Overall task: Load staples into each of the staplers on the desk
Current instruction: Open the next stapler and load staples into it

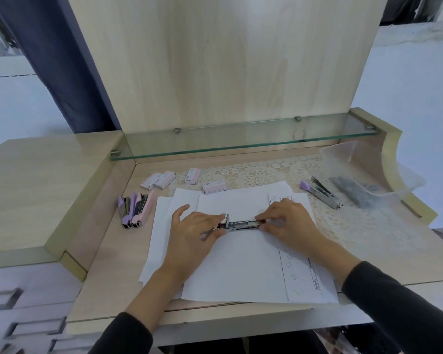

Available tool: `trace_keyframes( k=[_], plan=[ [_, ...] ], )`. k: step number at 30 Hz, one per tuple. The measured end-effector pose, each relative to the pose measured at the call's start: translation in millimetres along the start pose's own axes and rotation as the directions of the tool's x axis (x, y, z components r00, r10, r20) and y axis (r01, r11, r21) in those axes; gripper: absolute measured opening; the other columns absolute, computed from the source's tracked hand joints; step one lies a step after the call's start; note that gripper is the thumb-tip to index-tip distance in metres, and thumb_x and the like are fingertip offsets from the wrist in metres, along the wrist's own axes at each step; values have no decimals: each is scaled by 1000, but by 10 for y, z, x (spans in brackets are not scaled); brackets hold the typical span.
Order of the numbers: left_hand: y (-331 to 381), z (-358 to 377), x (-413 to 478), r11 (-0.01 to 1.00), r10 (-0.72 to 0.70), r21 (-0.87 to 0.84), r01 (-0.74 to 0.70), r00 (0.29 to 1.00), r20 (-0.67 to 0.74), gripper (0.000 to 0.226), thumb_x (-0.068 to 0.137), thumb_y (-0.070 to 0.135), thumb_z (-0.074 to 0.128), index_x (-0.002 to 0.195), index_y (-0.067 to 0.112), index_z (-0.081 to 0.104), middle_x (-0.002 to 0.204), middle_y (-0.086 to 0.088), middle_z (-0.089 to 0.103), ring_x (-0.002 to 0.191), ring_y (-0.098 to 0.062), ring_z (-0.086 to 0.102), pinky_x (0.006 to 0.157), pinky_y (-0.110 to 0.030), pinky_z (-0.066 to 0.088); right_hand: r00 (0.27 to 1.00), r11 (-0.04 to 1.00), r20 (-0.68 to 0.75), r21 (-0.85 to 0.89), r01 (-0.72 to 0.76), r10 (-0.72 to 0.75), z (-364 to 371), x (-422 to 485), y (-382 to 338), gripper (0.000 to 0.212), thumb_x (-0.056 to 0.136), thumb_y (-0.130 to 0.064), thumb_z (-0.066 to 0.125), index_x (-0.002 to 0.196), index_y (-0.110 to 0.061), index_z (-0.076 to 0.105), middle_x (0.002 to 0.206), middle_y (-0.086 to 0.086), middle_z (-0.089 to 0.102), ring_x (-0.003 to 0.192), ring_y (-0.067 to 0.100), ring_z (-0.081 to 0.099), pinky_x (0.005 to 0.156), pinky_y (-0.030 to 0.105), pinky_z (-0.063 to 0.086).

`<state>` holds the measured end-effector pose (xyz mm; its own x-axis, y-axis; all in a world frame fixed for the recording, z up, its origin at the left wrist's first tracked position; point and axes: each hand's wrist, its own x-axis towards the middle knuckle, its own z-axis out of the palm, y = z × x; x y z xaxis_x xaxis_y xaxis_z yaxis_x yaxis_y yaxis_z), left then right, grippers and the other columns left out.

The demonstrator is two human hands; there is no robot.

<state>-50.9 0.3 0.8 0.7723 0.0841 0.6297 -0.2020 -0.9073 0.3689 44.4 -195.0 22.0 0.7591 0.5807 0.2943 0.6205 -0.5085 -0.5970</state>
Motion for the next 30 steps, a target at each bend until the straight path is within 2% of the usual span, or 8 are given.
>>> trace_keyframes(
  k=[5,8,12,15,17,19,25,30],
  plan=[
    [130,-1,126,958,-228,-180,225,974,5,17,76,21,70,93,19,72,84,5,73,79,17,54,89,-8,24,1000,997,-19,79,-17,19,31,-4,14,16,71,-13,74,87,-14,74,82,4,71,80,21,51,70,18,35],
    [156,-4,249,943,-262,-193,270,963,66,12,75,17,73,86,19,74,81,4,73,78,-1,57,80,-8,31,999,996,-35,88,-14,17,40,-11,21,15,71,-12,75,86,-15,74,79,3,70,77,21,51,69,14,34],
    [151,-55,368,914,-266,-260,310,945,192,11,72,13,74,83,15,75,77,0,73,74,1,60,70,-4,40,998,995,-55,101,-25,31,41,-14,30,15,70,-13,75,85,-15,75,73,-6,64,76,19,50,67,13,33],
    [192,-18,404,952,-189,-192,237,953,237,10,73,16,74,83,18,75,78,1,73,74,-6,58,77,-14,41,998,994,-52,104,-29,35,43,-8,15,15,70,-13,75,85,-16,75,70,-13,59,76,18,48,67,12,31],
    [219,61,392,989,-82,-97,113,958,275,11,73,21,74,84,19,75,82,1,73,77,-14,58,80,-36,45,999,995,-39,99,-22,26,46,-11,9,15,70,-14,75,85,-15,74,74,-7,65,78,20,50,68,14,33],
    [212,107,370,996,-42,-62,62,957,286,11,75,24,72,85,22,75,86,3,72,79,-18,58,77,-45,45,999,995,-44,96,-7,11,52,-13,20,16,70,-15,76,85,-15,74,78,1,70,80,22,52,70,18,35],
    [180,-19,321,994,9,97,-53,911,412,27,87,38,55,113,33,62,117,13,61,105,-13,48,91,-29,28,999,997,-43,74,27,-24,63,-15,53,15,72,-17,74,87,-16,74,83,1,70,81,23,53,72,23,37],
    [-46,-325,219,978,-164,182,102,913,372,39,82,38,63,118,26,60,119,9,60,107,-13,47,97,-32,33,1000,999,-15,31,18,-17,54,-21,45,25,71,-26,75,95,-21,71,89,-5,68,85,19,51,74,25,38]
  ],
)
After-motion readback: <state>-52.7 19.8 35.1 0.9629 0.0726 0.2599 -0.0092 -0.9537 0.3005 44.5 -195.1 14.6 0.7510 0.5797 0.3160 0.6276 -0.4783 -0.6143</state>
